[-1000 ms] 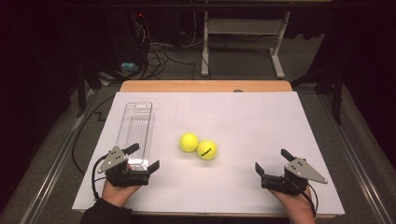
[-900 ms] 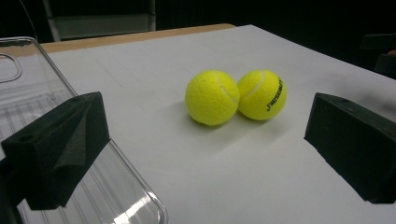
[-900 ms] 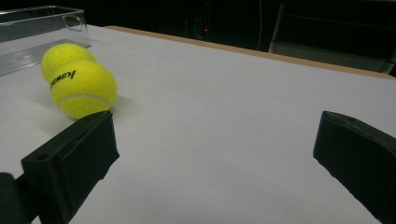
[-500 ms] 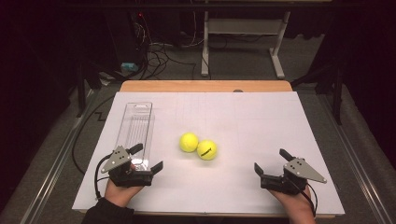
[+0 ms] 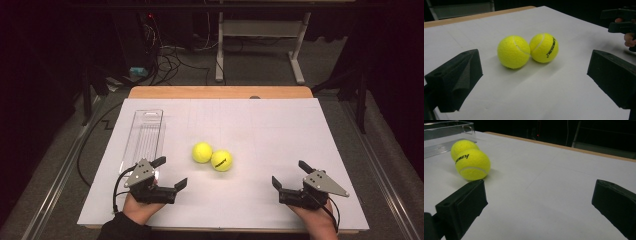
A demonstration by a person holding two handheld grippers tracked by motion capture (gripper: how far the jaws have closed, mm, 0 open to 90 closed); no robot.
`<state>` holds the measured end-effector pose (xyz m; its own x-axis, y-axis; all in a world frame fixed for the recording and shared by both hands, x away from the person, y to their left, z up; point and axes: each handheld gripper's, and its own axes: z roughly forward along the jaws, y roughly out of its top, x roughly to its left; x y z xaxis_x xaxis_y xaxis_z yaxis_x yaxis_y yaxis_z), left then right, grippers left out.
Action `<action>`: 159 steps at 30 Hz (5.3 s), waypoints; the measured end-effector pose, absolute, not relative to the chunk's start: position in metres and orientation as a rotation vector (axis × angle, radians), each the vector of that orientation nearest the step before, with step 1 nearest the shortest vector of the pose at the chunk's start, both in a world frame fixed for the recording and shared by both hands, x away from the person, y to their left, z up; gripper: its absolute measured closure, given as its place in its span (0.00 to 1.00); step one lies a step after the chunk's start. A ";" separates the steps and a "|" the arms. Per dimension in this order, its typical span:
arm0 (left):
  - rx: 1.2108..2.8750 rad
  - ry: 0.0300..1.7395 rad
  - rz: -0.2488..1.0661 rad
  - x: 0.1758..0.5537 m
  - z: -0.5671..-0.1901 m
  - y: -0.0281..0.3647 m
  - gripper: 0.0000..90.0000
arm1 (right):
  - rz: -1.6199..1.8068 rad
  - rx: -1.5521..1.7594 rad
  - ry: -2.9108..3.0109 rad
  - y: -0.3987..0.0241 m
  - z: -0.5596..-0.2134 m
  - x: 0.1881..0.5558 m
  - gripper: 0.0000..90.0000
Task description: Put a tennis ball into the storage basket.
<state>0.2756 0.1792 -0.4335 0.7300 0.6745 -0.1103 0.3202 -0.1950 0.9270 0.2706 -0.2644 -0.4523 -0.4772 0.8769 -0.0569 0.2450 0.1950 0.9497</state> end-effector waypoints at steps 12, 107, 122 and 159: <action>1.872 0.756 0.357 0.276 -0.437 0.165 0.01 | 1.301 1.045 1.858 -0.264 -0.454 0.274 0.00; 2.809 1.044 -0.013 0.432 -0.381 0.073 0.07 | 1.349 1.037 1.897 -0.272 -0.454 0.263 0.00; 2.836 1.040 -0.081 0.449 -0.405 0.059 0.24 | 1.351 1.039 1.897 -0.273 -0.454 0.263 0.00; 2.806 1.064 -0.082 0.437 -0.385 0.073 0.31 | 1.350 1.039 1.892 -0.273 -0.454 0.263 0.00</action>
<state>0.4373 0.0731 -0.3852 0.7484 0.6556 -0.1003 0.6633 -0.7402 0.1104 0.2633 -0.2732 -0.4541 -0.5234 0.8518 -0.0216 0.2565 0.1817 0.9493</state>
